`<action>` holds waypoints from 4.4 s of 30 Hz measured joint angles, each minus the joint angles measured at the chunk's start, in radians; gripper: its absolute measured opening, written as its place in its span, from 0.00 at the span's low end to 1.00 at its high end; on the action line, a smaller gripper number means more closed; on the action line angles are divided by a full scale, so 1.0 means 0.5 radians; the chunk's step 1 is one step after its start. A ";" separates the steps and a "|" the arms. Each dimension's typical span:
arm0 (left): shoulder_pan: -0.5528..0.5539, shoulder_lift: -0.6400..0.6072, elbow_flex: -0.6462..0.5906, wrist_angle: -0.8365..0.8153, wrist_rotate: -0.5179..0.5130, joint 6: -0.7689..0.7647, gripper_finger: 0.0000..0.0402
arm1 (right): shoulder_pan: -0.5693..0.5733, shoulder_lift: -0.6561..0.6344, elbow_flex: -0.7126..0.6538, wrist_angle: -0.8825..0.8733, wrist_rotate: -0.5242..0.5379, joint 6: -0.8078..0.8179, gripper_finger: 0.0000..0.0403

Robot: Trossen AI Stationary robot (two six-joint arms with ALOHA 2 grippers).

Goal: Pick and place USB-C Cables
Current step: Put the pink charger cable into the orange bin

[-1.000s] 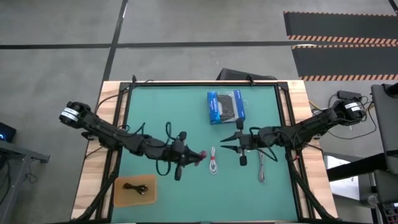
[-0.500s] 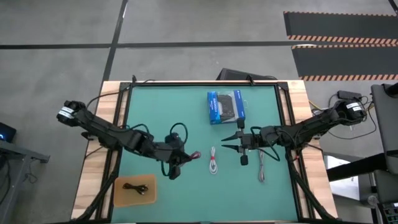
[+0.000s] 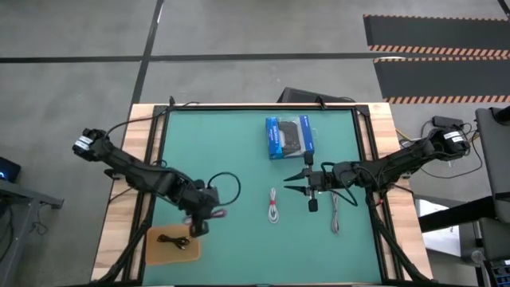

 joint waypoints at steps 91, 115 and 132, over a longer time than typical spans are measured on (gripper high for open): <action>-0.864 0.389 -0.306 -0.187 -0.155 -0.680 0.03 | -0.001 0.008 -0.015 -0.015 0.002 0.056 0.19; -0.878 0.389 -0.321 -0.105 -0.265 -0.680 0.03 | 0.000 0.008 -0.015 -0.059 0.002 0.079 0.19; -0.901 0.388 -0.497 0.147 -0.349 -0.680 0.03 | 0.000 0.008 -0.015 -0.059 0.002 0.072 0.19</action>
